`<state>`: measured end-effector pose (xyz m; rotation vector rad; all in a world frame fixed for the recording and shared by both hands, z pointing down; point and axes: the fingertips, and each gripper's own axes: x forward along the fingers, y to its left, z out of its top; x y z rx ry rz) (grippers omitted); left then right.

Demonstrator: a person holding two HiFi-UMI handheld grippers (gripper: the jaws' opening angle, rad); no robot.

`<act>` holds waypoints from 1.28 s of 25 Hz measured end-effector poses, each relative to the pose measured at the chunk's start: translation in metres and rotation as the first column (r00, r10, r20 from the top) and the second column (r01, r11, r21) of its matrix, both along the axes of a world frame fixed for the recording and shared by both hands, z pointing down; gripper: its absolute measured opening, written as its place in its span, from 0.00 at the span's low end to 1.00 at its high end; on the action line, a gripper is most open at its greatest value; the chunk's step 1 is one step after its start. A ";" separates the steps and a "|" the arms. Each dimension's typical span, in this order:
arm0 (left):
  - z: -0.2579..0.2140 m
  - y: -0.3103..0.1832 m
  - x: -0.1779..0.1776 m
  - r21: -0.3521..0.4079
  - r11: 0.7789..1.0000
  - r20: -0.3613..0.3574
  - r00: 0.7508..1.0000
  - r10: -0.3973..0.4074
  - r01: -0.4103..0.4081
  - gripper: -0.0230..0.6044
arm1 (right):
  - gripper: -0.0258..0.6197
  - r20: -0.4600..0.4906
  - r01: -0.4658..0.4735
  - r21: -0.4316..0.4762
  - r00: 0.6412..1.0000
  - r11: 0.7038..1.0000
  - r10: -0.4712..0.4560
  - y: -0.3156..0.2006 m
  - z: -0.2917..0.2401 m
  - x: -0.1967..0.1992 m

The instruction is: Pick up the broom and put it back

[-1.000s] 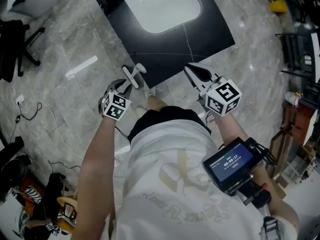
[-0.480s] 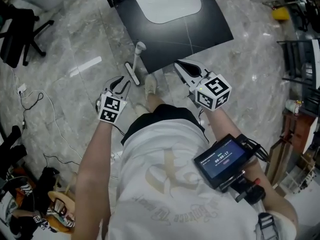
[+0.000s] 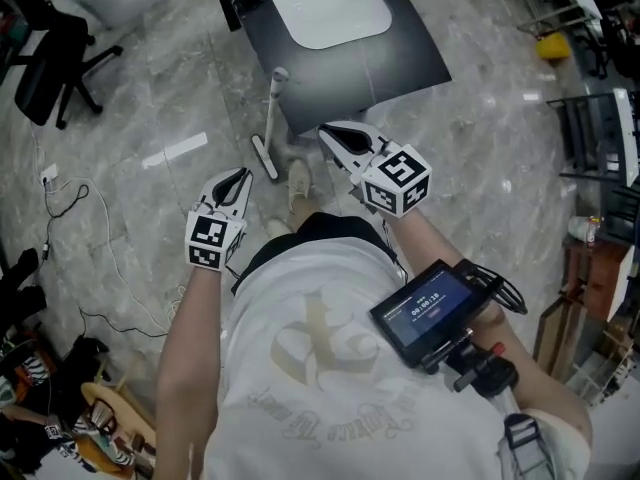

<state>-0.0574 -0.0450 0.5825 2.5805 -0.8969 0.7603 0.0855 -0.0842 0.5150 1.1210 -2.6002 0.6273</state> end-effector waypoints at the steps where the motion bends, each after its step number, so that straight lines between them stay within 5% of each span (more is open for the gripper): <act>1: -0.007 0.002 -0.001 0.009 1.000 -0.021 1.000 -0.012 0.012 0.07 | 0.07 0.002 0.016 0.013 1.000 1.000 -0.016 0.001 -0.002 -0.004; 11: -0.063 0.059 -0.030 0.040 0.992 -0.160 0.981 -0.113 0.121 0.06 | 0.07 -0.008 0.065 0.071 0.998 0.995 -0.065 0.073 -0.029 -0.036; 32: -0.074 0.093 -0.053 0.051 0.990 -0.187 0.975 -0.123 0.135 0.06 | 0.07 -0.027 0.030 0.082 0.999 0.996 -0.028 0.116 -0.036 -0.046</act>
